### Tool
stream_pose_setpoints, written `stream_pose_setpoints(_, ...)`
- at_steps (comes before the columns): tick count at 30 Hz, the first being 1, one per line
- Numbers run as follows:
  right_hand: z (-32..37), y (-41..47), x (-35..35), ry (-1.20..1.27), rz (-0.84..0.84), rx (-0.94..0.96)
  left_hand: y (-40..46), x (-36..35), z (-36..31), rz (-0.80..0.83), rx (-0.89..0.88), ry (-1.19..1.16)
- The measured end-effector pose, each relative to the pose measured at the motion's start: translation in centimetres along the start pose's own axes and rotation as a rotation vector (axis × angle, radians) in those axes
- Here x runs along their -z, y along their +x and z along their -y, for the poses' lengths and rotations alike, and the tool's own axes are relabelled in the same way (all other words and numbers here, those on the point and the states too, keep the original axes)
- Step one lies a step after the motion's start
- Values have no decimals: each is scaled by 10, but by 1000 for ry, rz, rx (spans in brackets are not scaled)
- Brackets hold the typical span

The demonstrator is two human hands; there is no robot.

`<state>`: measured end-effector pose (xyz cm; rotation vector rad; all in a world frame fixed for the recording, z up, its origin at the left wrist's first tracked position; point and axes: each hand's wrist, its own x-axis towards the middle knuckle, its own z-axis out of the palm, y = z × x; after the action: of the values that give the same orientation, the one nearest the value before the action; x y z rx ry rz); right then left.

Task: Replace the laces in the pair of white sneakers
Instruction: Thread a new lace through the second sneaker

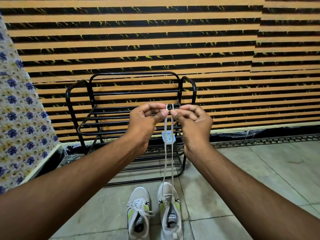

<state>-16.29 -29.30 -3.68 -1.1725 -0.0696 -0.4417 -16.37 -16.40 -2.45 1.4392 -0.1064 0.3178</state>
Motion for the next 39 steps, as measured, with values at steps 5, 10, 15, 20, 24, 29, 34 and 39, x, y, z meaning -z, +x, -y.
stream_pose_setpoints(5,0,0,0,10,3,5,2,-1,1,22,-22,31)
stream_pose_setpoints(10,0,0,1,15,8,9,2,-1,3,25,-25,21)
stream_pose_setpoints(15,0,-1,2,9,9,19,1,-1,2,12,-14,23)
stream_pose_setpoints(20,-1,-1,3,8,6,17,0,-1,2,-5,-7,29)
stream_pose_setpoints(24,-3,0,3,9,9,24,0,0,3,-11,-24,28)
stream_pose_setpoints(29,-9,6,12,-16,-4,46,2,4,8,-13,0,13)
stream_pose_setpoints(34,-40,29,41,-161,-24,0,10,15,38,75,34,234)
stream_pose_setpoints(39,-85,47,78,-370,-77,-25,9,30,106,193,129,497)
